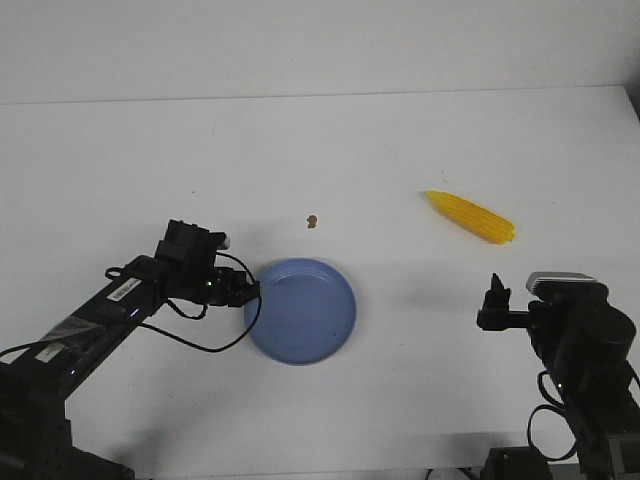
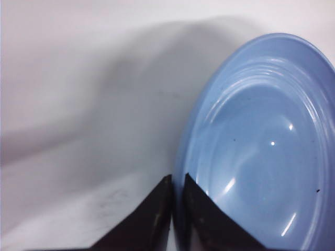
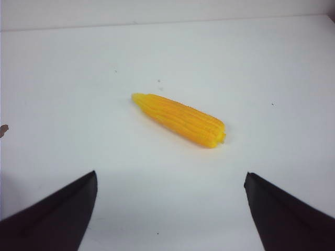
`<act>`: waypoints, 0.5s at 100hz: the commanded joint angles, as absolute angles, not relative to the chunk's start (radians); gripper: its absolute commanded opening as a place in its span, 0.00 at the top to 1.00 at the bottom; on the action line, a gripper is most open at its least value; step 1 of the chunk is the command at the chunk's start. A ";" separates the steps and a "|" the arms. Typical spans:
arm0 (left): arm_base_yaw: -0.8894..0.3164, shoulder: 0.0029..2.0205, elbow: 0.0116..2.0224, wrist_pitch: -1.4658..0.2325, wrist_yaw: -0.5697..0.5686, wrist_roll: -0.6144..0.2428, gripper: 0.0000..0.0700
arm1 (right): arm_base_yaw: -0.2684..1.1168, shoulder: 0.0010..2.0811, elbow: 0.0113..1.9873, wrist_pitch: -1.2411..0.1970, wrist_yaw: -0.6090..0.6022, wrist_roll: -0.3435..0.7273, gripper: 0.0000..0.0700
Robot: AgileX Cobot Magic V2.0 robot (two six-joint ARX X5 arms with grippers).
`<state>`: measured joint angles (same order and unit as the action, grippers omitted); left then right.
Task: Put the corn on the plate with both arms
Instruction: 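Slide the blue plate with the left gripper toward the table center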
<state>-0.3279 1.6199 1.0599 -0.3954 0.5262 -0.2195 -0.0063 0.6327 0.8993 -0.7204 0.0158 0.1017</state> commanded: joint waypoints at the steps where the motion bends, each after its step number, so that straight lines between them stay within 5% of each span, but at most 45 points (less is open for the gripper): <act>1: -0.335 1.621 1.058 -0.369 0.536 -0.213 0.98 | -0.004 0.636 0.913 -0.711 0.015 0.109 0.15; 50: -0.349 1.622 1.029 -0.335 0.526 -0.213 0.98 | -0.004 0.636 0.914 -0.711 0.015 0.109 0.15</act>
<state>-0.3450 1.6199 1.0233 -0.3416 0.5240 -0.2199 -0.0063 0.6327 0.8993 -0.7204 0.0158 0.1017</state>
